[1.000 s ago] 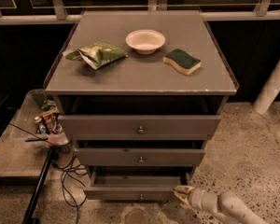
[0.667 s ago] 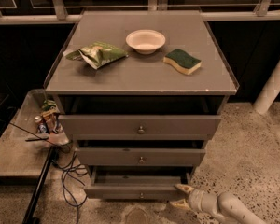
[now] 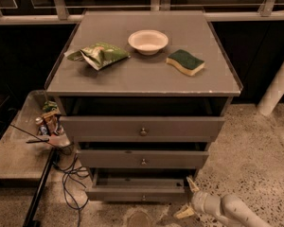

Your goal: Open bottom drawer

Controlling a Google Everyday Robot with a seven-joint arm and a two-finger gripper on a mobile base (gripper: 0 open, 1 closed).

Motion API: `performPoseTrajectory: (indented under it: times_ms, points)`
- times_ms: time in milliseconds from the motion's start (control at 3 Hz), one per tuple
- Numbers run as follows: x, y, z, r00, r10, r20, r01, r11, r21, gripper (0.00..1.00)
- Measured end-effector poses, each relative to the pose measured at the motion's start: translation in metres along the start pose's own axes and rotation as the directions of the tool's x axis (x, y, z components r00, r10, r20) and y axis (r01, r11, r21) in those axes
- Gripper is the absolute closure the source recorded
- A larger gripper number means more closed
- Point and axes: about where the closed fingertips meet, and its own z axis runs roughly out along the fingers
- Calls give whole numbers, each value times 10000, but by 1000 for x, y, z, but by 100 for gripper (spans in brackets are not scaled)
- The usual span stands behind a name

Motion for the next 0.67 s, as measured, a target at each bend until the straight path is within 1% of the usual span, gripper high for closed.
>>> performPoseTrajectory:
  times_ms: [333, 667]
  points:
    - [1, -2, 10, 9999, -57, -112, 57, 10000, -5, 0]
    - [12, -30, 38, 9994, 45, -335, -32, 9993, 382, 0]
